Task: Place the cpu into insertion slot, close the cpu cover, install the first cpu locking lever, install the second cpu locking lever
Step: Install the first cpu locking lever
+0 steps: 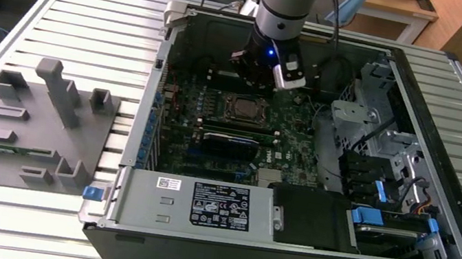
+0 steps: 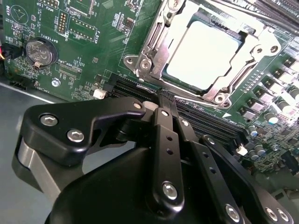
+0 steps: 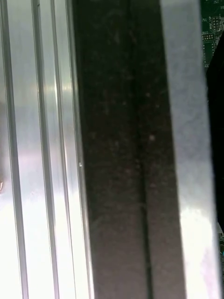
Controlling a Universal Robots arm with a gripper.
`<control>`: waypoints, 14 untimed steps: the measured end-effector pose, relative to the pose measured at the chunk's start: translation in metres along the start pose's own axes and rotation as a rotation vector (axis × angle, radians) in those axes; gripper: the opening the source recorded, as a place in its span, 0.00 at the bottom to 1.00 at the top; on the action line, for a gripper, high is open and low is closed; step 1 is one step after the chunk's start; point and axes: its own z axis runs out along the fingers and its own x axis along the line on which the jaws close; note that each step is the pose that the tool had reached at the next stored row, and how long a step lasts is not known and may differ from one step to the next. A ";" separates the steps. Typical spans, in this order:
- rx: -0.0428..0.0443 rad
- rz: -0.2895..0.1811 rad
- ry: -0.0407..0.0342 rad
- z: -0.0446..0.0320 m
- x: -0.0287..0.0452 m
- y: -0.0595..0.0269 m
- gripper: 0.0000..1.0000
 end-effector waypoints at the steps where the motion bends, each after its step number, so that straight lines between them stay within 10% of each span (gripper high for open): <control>1: 0.0012 0.002 -0.0003 0.0001 0.0000 0.0004 0.10; 14: 0.0071 0.011 -0.0023 0.0008 0.0004 0.0044 0.10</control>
